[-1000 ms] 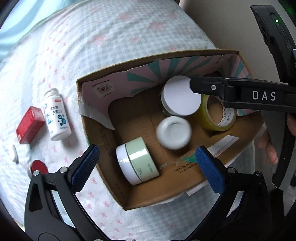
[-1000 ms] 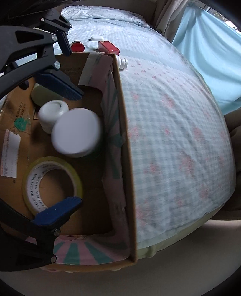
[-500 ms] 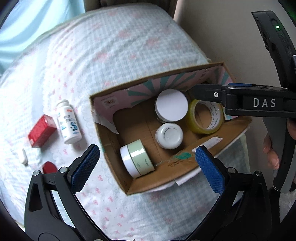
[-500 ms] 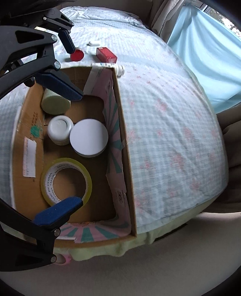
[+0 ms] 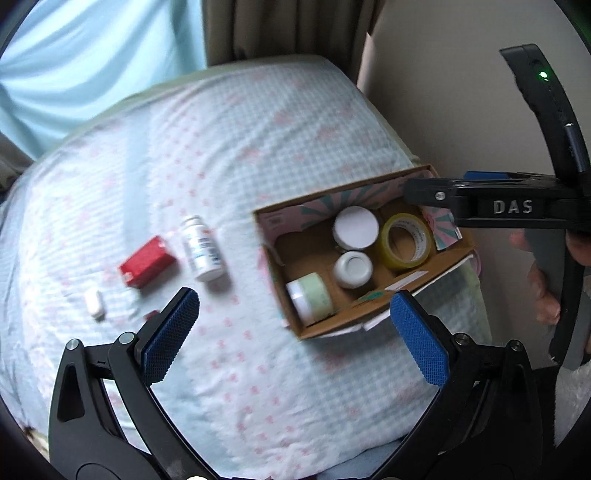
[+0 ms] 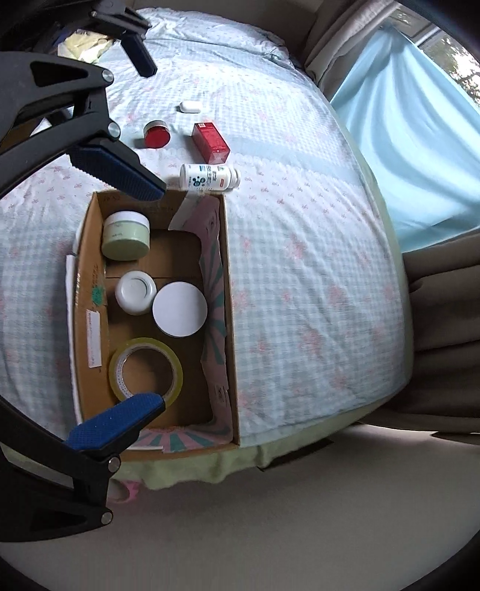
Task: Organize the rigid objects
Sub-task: 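Withdraw both tools from the box back over the bed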
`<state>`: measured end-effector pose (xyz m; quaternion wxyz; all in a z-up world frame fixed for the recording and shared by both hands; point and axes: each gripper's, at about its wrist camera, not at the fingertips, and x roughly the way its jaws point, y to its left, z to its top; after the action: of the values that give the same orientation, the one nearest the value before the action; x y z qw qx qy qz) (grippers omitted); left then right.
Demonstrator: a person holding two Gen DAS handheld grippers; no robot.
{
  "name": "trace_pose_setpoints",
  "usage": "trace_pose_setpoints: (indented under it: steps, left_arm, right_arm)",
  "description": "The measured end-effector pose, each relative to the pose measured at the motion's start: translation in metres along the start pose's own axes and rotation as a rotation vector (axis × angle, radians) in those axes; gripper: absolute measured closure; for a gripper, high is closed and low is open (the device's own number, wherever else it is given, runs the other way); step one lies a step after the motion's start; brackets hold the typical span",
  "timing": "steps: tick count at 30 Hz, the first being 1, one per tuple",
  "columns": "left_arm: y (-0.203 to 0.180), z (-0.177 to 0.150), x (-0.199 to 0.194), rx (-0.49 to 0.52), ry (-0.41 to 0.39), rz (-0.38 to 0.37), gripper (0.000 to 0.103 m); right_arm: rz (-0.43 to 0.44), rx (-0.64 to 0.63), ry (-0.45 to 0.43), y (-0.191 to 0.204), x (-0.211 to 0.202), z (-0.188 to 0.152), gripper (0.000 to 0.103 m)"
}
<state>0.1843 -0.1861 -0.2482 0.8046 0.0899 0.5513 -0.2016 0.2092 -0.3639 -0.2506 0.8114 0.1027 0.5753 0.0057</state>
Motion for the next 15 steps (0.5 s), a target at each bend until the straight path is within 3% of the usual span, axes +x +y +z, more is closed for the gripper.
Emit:
trace_pose_setpoints:
  steps: [9, 15]
  left_arm:
    - [0.088, -0.042, -0.065, -0.067, -0.059, 0.013, 0.0]
    - [0.15, -0.062, -0.092, -0.033, -0.094, 0.014, 0.0]
  right_arm:
    - [-0.008, -0.032, -0.075, 0.058, -0.053, -0.027, 0.0]
    - [-0.018, -0.031, -0.112, 0.113, -0.071, -0.053, 0.0]
